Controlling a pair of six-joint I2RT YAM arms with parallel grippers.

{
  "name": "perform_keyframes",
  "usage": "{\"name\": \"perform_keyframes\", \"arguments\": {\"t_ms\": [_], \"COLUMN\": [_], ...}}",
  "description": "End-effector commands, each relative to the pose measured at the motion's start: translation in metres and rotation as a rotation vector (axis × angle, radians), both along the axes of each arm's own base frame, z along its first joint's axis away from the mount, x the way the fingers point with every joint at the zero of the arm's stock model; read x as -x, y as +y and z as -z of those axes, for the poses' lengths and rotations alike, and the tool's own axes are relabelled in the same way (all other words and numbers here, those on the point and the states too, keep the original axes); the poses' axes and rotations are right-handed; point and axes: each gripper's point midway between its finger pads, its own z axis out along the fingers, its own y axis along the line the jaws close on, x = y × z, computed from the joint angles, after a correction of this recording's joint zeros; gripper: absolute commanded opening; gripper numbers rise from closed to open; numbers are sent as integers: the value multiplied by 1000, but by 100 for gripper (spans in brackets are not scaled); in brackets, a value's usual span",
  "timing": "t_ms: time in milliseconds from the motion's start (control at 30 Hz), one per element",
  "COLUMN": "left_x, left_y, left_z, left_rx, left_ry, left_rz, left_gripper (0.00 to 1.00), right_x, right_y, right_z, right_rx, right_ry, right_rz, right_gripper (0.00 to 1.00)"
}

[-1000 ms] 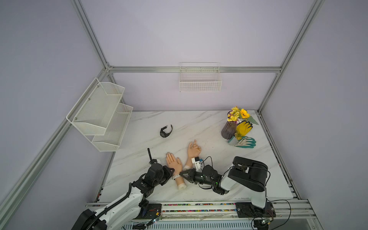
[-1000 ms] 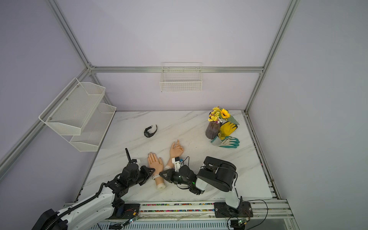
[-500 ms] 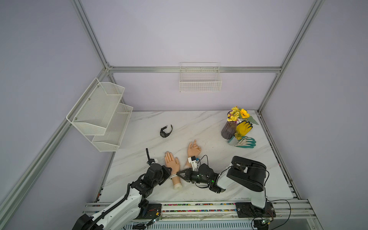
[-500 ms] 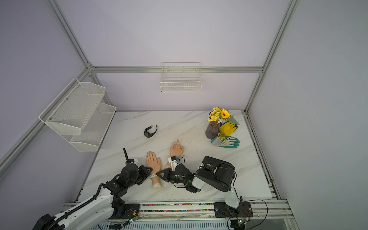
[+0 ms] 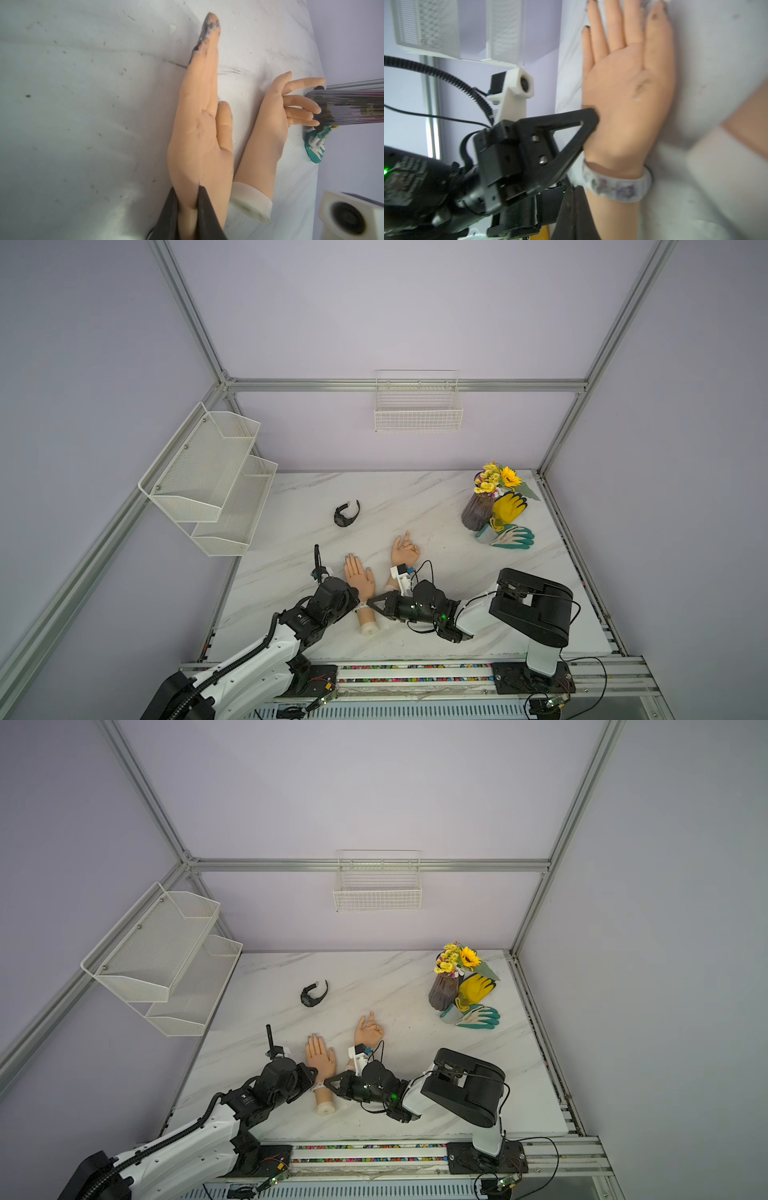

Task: Take off the watch
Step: Untie the watch from the hand.

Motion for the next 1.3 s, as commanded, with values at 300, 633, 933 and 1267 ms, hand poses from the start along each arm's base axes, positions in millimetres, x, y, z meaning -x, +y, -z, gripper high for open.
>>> {"name": "perform_keyframes", "arguments": {"t_ms": [300, 633, 933, 1267], "left_x": [9, 3, 2, 4], "left_y": [31, 16, 15, 19], "left_z": [13, 4, 2, 3], "left_rx": [-196, -149, -160, -165], "left_ry": [43, 0, -5, 2], "left_rz": [-41, 18, 32, 9], "left_gripper": [0, 0, 0, 0], "right_x": [-5, -16, -34, -24], "right_y": [-14, 3, 2, 8], "right_z": [-25, 12, 21, 26], "right_rx": [-4, 110, 128, 97], "right_ry": [-37, -46, -56, -49], "right_rz": [74, 12, 47, -17], "right_gripper": [0, 36, 43, 50]}}
